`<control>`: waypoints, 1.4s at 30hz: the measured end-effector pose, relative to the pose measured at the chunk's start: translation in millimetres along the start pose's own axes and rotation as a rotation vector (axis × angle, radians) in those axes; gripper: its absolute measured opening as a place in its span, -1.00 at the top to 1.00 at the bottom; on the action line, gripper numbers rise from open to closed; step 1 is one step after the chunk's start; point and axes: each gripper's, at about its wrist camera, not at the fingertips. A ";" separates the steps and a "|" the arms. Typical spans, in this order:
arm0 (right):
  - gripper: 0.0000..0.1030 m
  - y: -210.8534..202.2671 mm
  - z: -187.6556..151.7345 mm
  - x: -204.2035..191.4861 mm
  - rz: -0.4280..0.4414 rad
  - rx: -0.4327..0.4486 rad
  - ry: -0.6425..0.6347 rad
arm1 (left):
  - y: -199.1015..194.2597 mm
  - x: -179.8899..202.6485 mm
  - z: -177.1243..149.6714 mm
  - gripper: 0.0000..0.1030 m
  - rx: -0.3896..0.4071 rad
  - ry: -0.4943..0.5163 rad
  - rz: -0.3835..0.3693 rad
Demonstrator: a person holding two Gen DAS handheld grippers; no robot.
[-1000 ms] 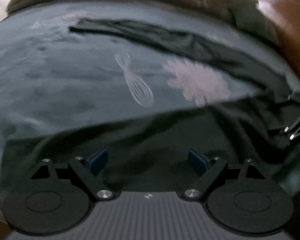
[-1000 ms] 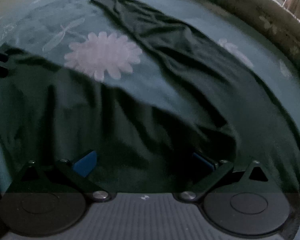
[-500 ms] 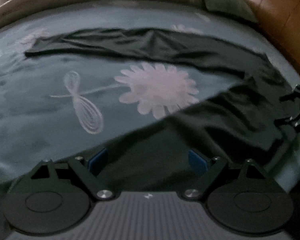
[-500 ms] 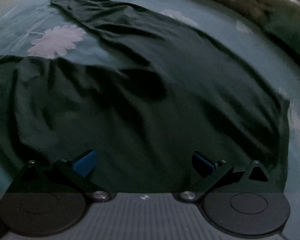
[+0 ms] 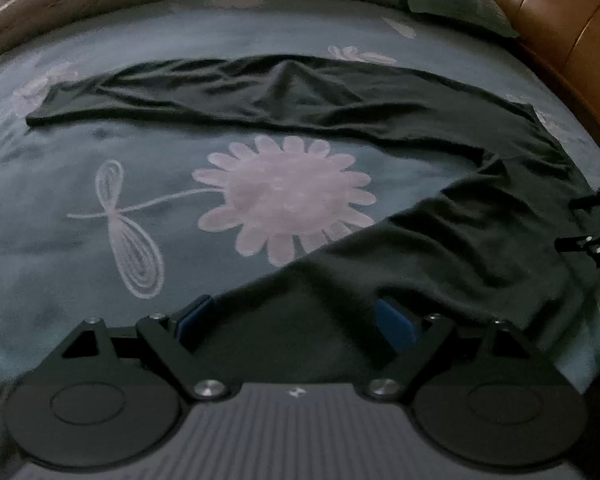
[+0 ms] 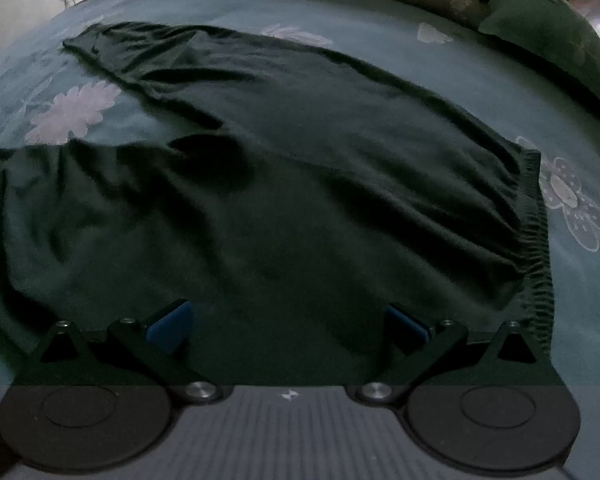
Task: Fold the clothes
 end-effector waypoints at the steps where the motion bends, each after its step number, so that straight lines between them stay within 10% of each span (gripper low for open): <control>1: -1.00 1.5 -2.4 1.6 0.002 -0.002 0.003 | 4.1 -2.8 -0.4 -0.70 -0.019 -0.022 -0.014; 17: -1.00 10.2 -1.6 -5.5 -0.046 -0.006 0.080 | 7.1 -91.4 114.1 -0.70 0.095 0.065 0.123; 26: -1.00 14.1 6.1 -6.0 -0.071 -0.053 0.118 | 56.4 -188.3 197.4 -0.70 0.183 -0.125 0.180; 42: -1.00 17.2 12.3 -7.2 -0.084 -0.093 0.142 | 83.5 -257.0 230.5 -0.69 0.217 -0.375 0.139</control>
Point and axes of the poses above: each gripper's, at about its wrist camera, not at the fingertips, and y roughly the way its jaws point, x to its right, z to its top, and after that the axes turned 3 degrees about -x, right-handed
